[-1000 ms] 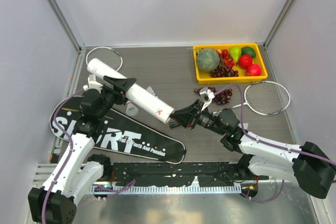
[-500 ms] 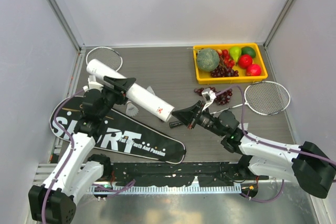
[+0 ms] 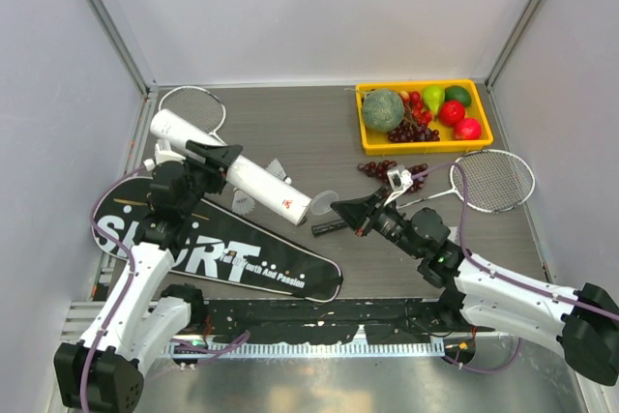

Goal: Pack up the badminton gear

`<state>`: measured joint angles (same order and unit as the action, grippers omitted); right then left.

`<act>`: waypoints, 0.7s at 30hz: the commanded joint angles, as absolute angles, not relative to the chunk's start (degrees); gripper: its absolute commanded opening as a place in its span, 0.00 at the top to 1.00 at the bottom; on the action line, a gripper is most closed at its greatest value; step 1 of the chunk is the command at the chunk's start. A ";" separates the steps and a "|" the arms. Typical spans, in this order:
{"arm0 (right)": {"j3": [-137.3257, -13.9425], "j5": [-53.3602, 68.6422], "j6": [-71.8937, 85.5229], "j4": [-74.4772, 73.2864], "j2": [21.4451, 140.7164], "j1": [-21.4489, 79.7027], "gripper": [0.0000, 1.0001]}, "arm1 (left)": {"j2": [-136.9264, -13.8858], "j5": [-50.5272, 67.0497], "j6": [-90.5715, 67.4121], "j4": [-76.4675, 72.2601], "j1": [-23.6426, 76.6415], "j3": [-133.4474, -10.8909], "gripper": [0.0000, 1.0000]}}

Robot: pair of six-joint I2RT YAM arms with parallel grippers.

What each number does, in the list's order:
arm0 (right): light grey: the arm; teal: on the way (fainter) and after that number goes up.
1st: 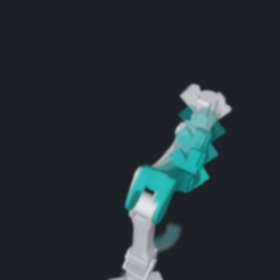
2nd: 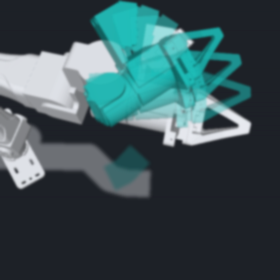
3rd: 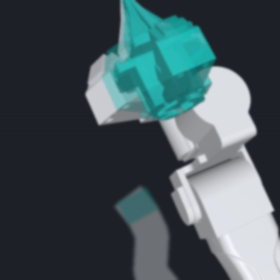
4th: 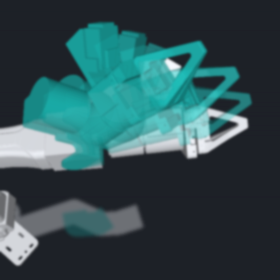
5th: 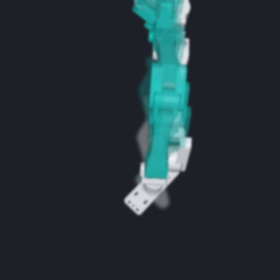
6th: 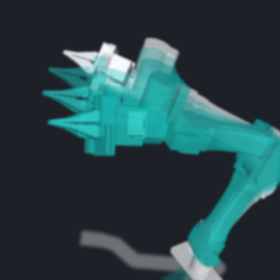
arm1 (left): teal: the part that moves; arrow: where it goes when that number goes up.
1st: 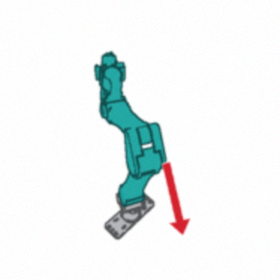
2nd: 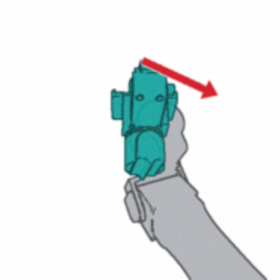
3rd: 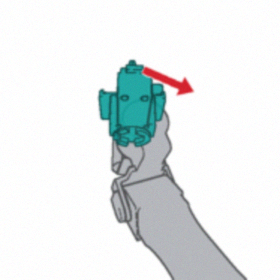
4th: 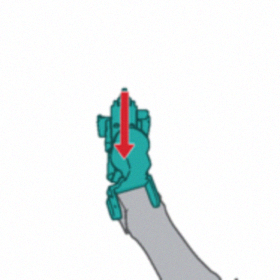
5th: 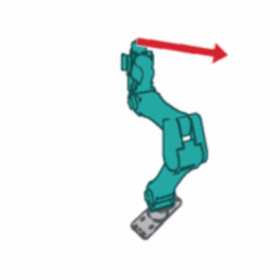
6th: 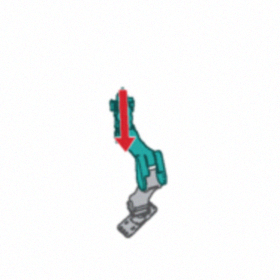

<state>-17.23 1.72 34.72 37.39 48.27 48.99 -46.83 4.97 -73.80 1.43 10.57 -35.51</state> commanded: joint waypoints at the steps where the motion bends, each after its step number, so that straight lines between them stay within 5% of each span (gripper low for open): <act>1: -20.74 -6.93 37.52 28.66 47.37 47.91 0.95 | -45.62 5.00 -72.16 2.46 8.44 -37.89 0.57; 8: -26.70 -13.09 40.43 18.13 53.34 41.41 0.95 | -42.10 8.34 -69.88 6.50 7.38 -37.18 0.56; 21: -46.65 -5.99 38.76 10.63 87.88 32.87 0.95 | -35.25 14.24 -68.81 14.59 6.68 -34.98 0.55</act>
<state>-41.34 -9.19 38.72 11.31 82.63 33.87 -37.01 11.94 -69.56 14.50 7.07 -35.31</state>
